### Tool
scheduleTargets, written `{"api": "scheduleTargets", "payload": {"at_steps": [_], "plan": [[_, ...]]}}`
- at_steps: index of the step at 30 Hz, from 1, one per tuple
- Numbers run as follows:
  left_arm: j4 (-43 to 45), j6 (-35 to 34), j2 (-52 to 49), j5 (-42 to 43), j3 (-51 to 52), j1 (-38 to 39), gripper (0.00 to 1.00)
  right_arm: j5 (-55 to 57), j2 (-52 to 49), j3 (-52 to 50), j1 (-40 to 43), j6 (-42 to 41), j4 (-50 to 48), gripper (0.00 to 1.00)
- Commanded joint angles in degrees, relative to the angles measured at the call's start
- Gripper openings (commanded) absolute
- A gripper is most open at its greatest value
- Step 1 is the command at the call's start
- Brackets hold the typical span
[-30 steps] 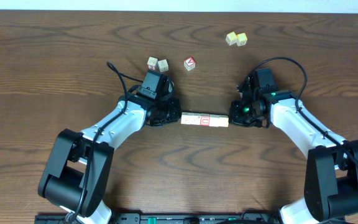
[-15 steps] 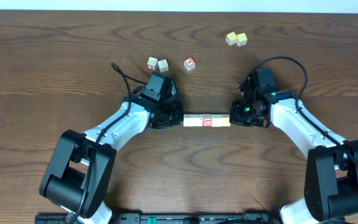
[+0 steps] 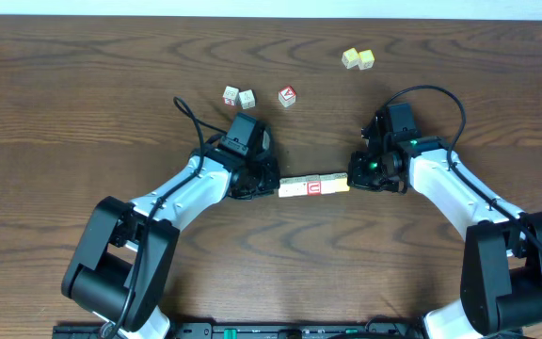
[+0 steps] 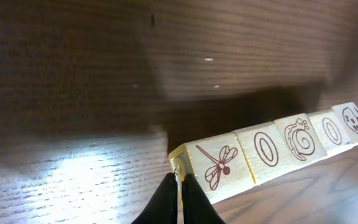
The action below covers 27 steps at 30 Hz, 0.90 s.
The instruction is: Lift 5 blocks
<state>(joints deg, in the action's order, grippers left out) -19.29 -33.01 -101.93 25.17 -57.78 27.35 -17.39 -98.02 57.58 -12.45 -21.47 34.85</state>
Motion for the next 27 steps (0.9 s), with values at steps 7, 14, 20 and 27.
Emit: {"api": "scheduleTargets", "payload": {"at_steps": [7, 14, 20, 27], "plan": [[1.2, -0.1, -0.9, 4.5, -2.0, 2.4, 0.07, -11.1, 0.4, -1.0, -2.2, -1.4, -1.0, 0.01], [1.1, -0.1, -0.9, 3.9, -2.0, 2.4, 0.07, -10.9, 0.4, -4.3, -2.2, -3.4, -3.7, 0.01], [1.1, -0.1, -0.9, 3.7, -1.9, 2.4, 0.07, -9.5, 0.4, -5.4, -2.2, -4.3, -3.9, 0.01], [0.5, -0.1, -0.9, 3.7, -1.5, 2.6, 0.07, -9.2, 0.4, -5.4, -2.2, -4.4, -4.3, 0.01]]}}
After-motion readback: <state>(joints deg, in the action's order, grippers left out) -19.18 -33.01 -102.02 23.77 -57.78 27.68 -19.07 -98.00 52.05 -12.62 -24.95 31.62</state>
